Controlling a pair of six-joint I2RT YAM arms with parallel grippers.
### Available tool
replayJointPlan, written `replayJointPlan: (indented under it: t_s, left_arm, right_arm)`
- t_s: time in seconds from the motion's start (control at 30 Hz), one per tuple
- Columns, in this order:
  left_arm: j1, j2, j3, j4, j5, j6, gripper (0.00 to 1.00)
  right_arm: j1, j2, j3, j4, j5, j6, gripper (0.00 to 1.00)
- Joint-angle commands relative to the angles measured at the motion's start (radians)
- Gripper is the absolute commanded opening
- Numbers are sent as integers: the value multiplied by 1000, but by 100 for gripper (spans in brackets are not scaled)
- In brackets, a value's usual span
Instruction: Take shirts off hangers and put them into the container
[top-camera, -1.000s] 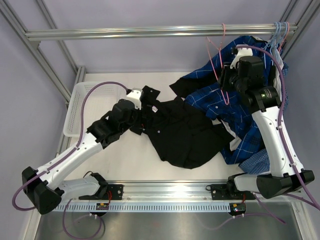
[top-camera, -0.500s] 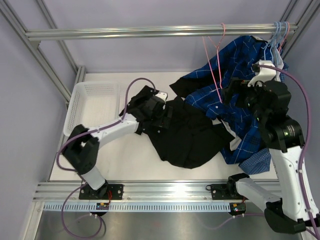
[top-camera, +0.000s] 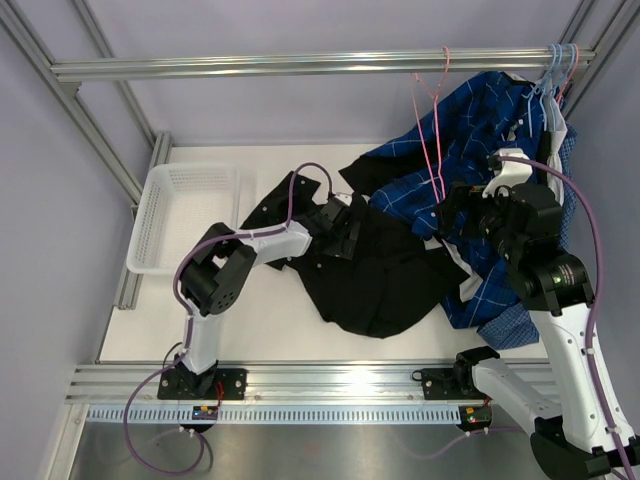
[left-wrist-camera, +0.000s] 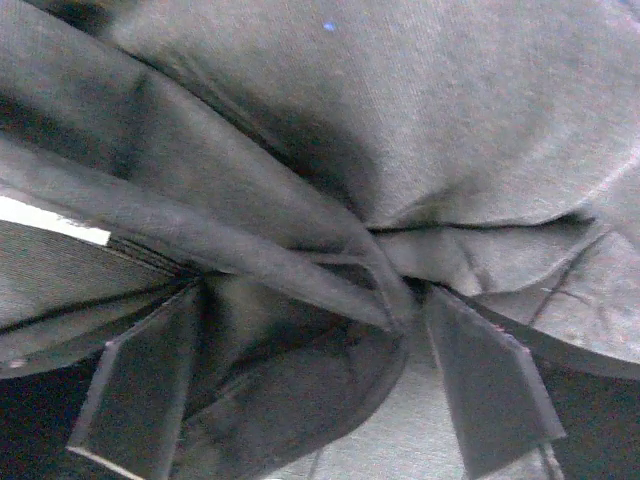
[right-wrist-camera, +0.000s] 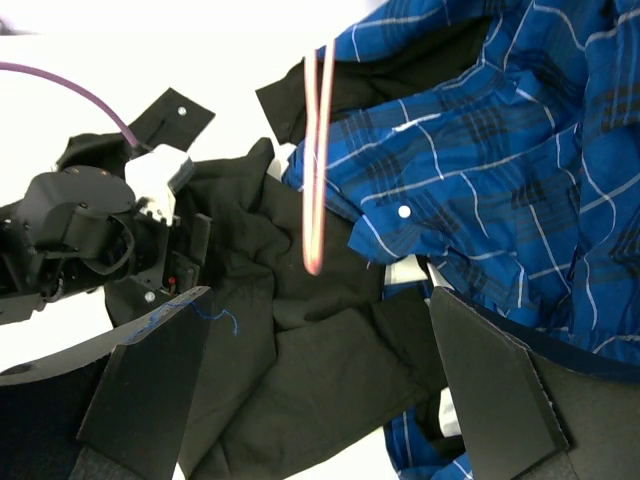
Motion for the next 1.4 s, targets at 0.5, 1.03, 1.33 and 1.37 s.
replayJointPlan:
  t_s: [0.5, 1.03, 1.33, 1.37]
  left_arm:
    - [-13, -469, -94, -126, -189, 35, 0]
    - [591, -841, -63, -342, -60, 86, 0]
    - [868, -642, -244, -185, 65, -135, 0]
    - [889, -596, -246, -179, 56, -152, 0]
  right_arm:
    - [-5, 25, 15, 57, -30, -32, 100]
    - [-5, 47, 68, 69, -111, -22, 99]
    - [-6, 56, 45, 78, -154, -8, 99]
    - [-5, 56, 43, 78, -157, -9, 99]
